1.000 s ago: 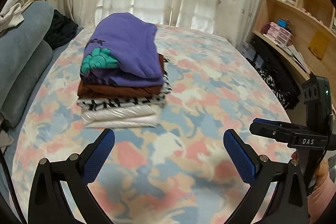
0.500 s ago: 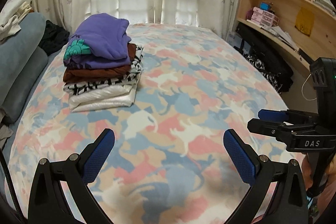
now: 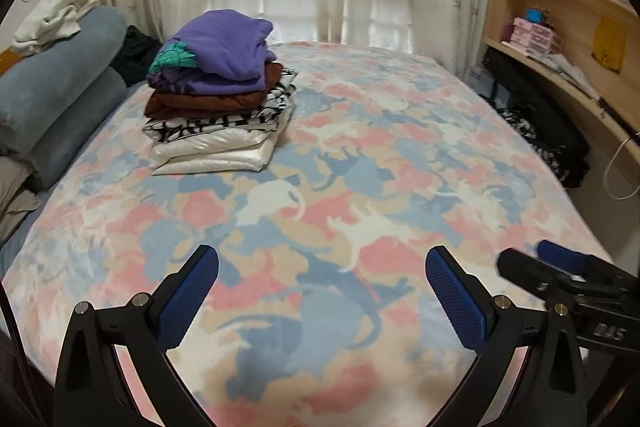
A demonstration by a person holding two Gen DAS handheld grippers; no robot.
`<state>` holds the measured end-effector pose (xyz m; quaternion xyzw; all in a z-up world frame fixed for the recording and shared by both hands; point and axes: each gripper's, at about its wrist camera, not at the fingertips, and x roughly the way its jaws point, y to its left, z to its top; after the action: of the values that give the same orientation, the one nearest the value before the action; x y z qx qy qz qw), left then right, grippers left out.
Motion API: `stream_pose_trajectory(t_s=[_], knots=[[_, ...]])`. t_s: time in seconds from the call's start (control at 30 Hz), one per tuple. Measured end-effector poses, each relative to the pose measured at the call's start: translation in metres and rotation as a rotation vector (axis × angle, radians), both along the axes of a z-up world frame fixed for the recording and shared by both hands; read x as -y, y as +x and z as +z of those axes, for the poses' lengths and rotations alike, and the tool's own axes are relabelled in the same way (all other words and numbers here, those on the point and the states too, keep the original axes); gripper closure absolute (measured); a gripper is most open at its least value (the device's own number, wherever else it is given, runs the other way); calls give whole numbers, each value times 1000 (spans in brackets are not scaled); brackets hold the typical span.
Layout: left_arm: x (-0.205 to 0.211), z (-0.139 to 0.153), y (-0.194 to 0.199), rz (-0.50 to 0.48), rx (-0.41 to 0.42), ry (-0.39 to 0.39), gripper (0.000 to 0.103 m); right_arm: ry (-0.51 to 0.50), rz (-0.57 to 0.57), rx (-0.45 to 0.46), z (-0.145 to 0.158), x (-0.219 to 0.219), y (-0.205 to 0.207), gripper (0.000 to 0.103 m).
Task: Fold large clothes
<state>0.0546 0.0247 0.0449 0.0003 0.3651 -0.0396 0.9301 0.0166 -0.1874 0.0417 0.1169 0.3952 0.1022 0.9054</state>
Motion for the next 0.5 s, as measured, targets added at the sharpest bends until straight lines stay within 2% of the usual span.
stream_pose_trajectory(t_s=[0.1, 0.2, 0.5], knots=[[8, -13, -9, 31, 1, 41, 0, 6, -40, 23, -8, 5, -11, 7], [11, -22, -14, 46, -14, 44, 0, 14, -66, 19, -15, 10, -18, 6], [6, -21, -27, 71, -23, 43, 0, -51, -57, 23, -22, 7, -32, 5]])
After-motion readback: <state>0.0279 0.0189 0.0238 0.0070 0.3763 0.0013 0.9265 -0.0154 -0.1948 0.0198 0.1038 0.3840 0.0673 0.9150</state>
